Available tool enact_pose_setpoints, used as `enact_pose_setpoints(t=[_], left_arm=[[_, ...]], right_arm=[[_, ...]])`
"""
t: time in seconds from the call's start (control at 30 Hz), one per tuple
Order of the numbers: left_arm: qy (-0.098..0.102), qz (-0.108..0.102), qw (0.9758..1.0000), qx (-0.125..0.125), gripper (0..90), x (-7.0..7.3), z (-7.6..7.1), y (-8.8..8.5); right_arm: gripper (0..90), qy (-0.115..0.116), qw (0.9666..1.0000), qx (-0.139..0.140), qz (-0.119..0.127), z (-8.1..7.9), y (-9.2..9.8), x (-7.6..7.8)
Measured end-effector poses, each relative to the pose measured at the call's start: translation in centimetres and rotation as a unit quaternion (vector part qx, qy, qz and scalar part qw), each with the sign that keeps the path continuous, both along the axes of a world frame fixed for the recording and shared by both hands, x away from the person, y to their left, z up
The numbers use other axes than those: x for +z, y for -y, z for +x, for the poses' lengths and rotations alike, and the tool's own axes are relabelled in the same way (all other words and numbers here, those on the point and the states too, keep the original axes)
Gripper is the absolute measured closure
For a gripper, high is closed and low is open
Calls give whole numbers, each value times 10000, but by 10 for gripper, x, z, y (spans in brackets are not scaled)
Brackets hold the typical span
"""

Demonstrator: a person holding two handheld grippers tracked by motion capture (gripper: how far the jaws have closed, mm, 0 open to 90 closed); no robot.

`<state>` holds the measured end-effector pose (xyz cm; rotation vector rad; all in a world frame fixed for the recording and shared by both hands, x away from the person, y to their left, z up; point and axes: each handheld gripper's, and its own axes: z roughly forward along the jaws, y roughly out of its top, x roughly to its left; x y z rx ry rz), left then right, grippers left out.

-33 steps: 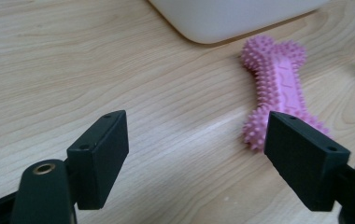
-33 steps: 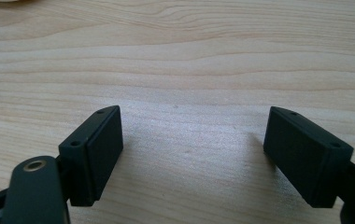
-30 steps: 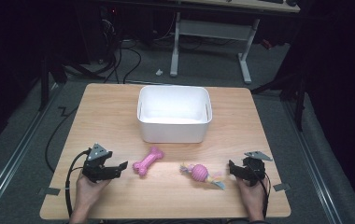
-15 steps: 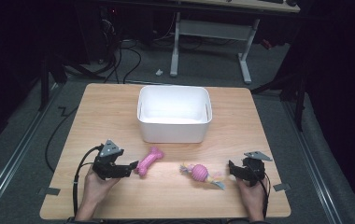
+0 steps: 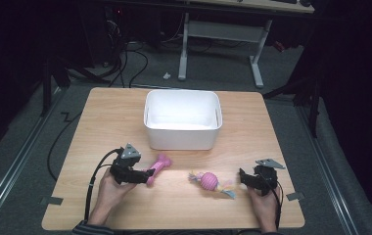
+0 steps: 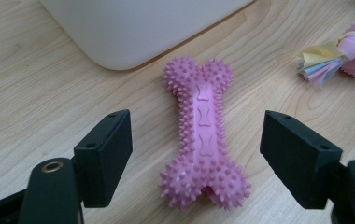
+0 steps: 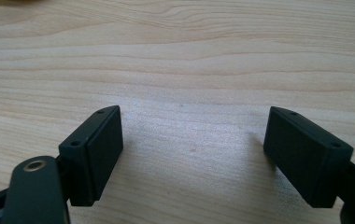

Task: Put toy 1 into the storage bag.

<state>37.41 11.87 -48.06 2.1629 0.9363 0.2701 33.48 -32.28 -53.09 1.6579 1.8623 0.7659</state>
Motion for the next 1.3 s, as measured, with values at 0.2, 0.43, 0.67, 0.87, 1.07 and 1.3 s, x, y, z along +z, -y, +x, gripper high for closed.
enact_pose_setpoints(t=[0.2,0.43,0.67,0.87,1.07,1.3], left_arm=[[-98,143,9998,-54,274,-4,8,11],[-230,309,9992,-88,284,-16,16,24],[-303,504,9982,-98,330,-25,21,34],[-402,549,9977,-77,378,-29,25,35],[-456,629,9970,-55,404,-31,26,36],[-460,647,9968,-64,470,-31,26,36]], right_arm=[[198,2,10000,6,-2,0,0,0],[199,11,10000,31,-11,0,0,0],[198,12,10000,40,-17,0,0,0],[198,12,10000,43,-16,0,0,0],[198,12,10000,41,-15,0,0,0],[198,14,10000,44,-17,0,0,0]])
